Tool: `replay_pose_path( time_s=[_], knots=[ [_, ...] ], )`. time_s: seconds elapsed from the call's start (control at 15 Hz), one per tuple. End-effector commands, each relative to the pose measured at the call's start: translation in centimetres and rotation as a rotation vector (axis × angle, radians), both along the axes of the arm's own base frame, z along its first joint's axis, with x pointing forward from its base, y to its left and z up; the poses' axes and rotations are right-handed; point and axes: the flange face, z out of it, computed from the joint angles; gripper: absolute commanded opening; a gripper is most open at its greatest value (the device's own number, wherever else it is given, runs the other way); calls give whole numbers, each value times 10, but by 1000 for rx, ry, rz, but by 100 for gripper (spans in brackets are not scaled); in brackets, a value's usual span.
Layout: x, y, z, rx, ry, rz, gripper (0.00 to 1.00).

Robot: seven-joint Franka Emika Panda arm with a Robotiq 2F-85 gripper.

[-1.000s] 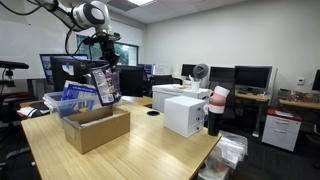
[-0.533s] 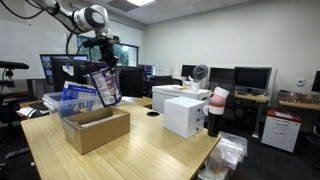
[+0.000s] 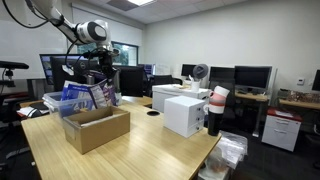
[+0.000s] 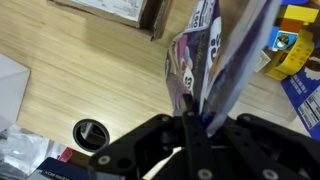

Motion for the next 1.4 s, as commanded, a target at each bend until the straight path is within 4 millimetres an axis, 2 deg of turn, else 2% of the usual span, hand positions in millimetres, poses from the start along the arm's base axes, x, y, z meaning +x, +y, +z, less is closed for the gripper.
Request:
replay_pose_path(
  time_s=[0.0,0.07,0.13,0.2,0.47,0.67,0.8,0.87,1.0,1.13,1.33],
  knots=[
    [-3,7,-18,-5,28,-9,6],
    [-4,10,-21,9,42,-13,6],
    [-5,19,-12,-4,18,-2,31],
    [-6,23,-7,-2,13,4,31],
    [-15,44,45,3,-89,28,49],
    [-31,64,100,25,-213,65,69],
    [-41,74,115,71,-255,86,81],
    [-45,79,114,88,-271,77,86],
    [-61,96,97,110,-250,65,96],
    [-81,113,71,93,-195,61,99],
    [-99,130,39,72,-141,46,100]
  ],
)
